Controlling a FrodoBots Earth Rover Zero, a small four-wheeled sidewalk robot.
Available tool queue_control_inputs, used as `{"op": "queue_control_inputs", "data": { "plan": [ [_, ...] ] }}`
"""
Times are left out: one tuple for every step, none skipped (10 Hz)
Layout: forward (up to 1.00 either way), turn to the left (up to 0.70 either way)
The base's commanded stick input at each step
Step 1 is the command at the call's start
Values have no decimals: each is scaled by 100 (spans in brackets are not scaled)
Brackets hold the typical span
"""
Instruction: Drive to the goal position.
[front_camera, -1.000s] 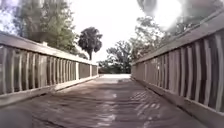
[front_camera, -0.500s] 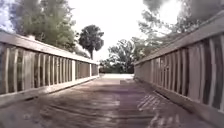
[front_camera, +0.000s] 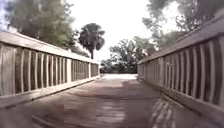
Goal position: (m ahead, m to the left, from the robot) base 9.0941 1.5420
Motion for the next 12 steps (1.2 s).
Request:
{"op": "queue_control_inputs", "data": {
  "plan": [
    [100, -40],
    [100, -40],
    [100, -40],
    [100, -39],
    [100, 0],
    [100, 0],
    [100, 0],
    [100, 0],
    [100, 0],
    [100, 0],
    [100, 0],
    [100, 0]
  ]
}}
